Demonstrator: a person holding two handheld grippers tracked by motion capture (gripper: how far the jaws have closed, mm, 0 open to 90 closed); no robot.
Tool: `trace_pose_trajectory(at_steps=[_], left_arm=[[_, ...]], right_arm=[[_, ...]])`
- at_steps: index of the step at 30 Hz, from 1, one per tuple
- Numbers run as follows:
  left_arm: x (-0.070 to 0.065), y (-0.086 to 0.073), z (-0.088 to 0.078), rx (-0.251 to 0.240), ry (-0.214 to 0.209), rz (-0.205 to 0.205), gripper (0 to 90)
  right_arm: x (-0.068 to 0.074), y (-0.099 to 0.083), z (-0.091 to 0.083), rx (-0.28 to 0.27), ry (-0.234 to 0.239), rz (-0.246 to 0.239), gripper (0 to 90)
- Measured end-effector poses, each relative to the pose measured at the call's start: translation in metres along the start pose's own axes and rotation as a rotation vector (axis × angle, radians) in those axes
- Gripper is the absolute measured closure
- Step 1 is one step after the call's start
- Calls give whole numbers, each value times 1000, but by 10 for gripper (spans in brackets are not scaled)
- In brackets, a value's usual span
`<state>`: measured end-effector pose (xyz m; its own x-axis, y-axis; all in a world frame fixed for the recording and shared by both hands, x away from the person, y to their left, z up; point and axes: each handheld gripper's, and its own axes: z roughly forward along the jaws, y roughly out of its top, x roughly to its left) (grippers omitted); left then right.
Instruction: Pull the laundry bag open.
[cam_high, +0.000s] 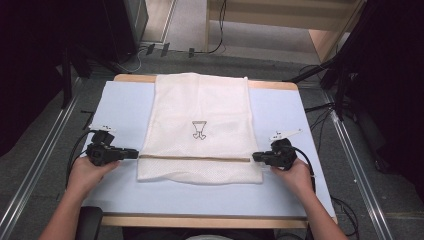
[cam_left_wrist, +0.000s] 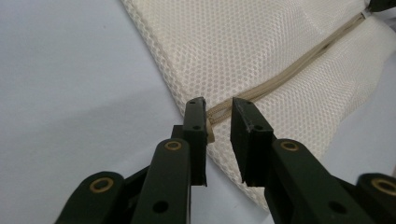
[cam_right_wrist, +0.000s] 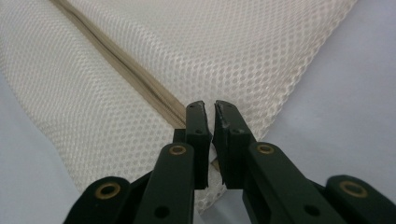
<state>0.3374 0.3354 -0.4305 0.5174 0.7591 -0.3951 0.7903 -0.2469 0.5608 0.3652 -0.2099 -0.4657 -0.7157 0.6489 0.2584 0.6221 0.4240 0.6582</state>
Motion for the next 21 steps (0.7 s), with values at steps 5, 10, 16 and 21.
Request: trace_pose_trajectory(at_steps=[5, 10, 16, 21], left_arm=[[0, 1, -4, -53, 25, 17, 644], [3, 2, -9, -112, 71, 38, 547], [7, 2, -13, -130, 153, 49, 475], [15, 1, -15, -152, 203, 42, 394]], right_arm=[[-2, 2, -7, -47, -33, -7, 725], [-9, 1, -13, -78, -56, 11, 626], [-20, -4, -16, -90, -84, 35, 544], [-27, -8, -16, -95, -117, 63, 483]])
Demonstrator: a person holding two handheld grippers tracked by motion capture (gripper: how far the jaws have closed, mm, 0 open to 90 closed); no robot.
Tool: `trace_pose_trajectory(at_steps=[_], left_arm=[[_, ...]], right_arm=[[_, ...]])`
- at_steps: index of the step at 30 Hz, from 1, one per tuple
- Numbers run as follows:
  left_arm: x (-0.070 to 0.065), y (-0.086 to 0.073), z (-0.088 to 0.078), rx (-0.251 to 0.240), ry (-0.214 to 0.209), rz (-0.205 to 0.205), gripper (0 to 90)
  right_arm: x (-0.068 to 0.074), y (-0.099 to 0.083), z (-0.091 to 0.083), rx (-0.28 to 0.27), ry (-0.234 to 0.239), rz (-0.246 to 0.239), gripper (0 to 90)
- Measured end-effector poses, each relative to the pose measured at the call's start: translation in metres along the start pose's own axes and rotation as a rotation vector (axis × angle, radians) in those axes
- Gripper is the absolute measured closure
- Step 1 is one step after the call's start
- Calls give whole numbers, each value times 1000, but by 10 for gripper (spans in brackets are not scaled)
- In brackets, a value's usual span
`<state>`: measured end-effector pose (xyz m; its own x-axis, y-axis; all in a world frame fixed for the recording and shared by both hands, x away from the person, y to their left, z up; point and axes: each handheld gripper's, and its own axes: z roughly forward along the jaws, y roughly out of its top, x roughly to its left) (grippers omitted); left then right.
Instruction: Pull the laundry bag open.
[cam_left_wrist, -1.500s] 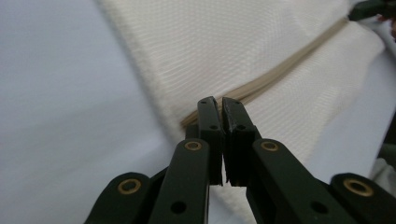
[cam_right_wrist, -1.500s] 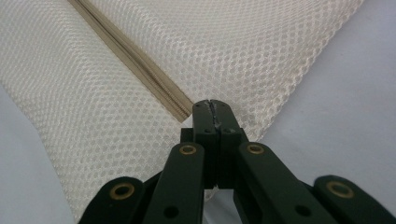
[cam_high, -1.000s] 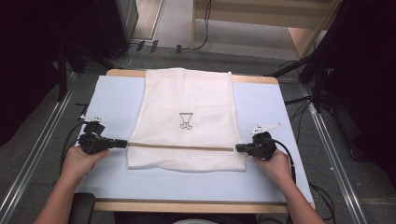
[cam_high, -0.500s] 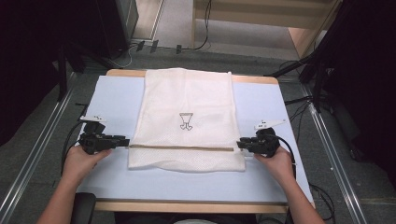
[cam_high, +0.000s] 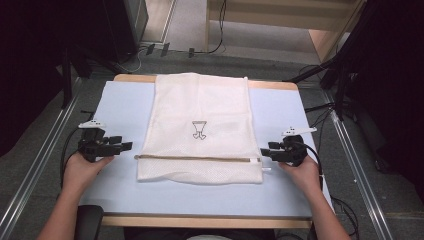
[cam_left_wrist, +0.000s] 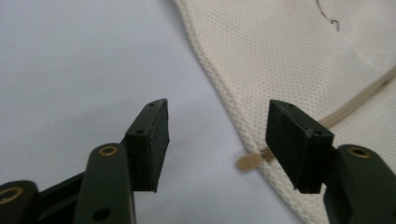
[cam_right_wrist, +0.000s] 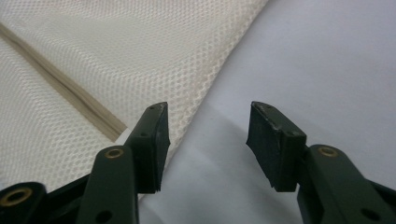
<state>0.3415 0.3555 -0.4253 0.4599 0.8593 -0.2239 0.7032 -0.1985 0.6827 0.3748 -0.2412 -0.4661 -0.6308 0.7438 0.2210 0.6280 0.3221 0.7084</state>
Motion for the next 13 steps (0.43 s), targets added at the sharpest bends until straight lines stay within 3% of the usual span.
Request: trace_pose_trajectory(at_steps=[5, 13], left_arm=[[10, 0, 2, 0, 38, -18, 371], [16, 1, 5, 5, 45, -33, 350]], right_arm=[[-5, -2, 2, -14, -21, 40, 451], [-9, -4, 1, -17, -44, 52, 422]])
